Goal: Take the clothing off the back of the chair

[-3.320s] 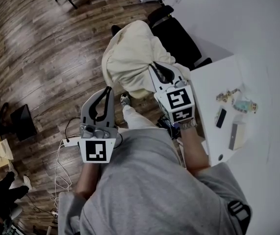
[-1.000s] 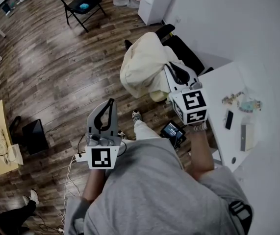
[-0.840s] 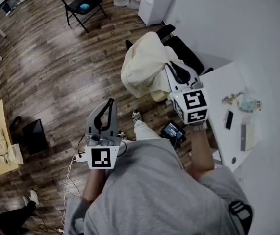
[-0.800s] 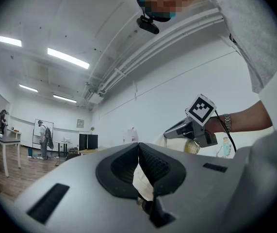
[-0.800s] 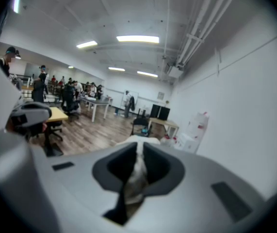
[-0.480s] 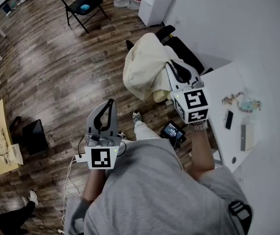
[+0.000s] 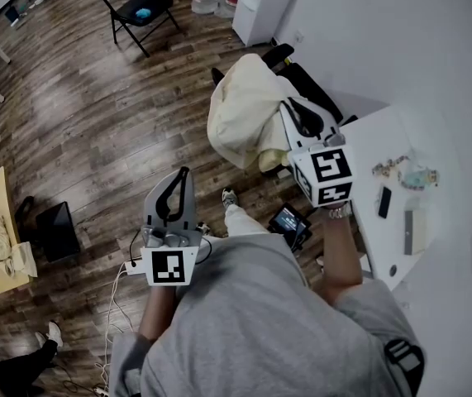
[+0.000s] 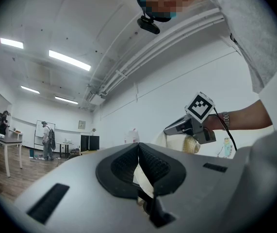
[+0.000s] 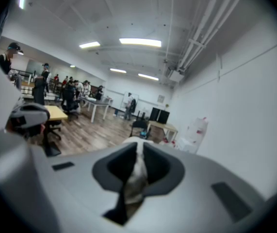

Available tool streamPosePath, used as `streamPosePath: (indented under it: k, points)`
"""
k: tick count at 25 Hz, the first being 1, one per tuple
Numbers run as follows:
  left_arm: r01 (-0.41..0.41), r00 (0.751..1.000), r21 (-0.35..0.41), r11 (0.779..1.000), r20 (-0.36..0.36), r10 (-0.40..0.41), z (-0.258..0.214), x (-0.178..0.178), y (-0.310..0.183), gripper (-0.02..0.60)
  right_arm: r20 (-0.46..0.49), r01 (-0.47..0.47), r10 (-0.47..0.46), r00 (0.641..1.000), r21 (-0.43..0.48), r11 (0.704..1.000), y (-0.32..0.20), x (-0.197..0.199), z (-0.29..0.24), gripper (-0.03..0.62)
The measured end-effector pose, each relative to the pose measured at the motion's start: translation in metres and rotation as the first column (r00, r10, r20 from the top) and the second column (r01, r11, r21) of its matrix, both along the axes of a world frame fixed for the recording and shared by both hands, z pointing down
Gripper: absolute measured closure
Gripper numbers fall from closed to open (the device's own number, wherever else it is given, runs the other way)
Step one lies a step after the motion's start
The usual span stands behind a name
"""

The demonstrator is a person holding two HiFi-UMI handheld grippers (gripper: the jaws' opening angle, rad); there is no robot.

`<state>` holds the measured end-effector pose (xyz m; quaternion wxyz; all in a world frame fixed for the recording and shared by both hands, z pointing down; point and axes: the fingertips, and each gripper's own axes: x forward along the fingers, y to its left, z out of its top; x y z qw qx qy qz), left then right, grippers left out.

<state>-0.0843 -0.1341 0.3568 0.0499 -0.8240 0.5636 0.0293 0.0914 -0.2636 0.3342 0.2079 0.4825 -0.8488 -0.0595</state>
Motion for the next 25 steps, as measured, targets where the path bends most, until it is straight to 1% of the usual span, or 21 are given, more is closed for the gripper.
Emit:
streamPosePath:
  k: [7, 13, 25]
  points:
    - [0.004, 1.0, -0.002, 1.0, -0.004, -0.004, -0.001, -0.002, 0.005, 0.545, -0.002, 0.004, -0.004, 1.0, 0.024, 1.0, 0.003, -0.003, -0.013, 0.533]
    - [0.011, 1.0, 0.012, 1.0, -0.009, -0.01, -0.002, -0.001, 0.01, 0.545, 0.003, 0.013, -0.013, 1.0, 0.037, 0.999, 0.009, -0.004, -0.018, 0.533]
    - [0.039, 0.999, 0.004, 0.999, -0.014, -0.039, -0.002, -0.006, 0.021, 0.545, 0.014, 0.039, -0.04, 0.999, 0.066, 0.997, 0.017, -0.012, -0.035, 0.533]
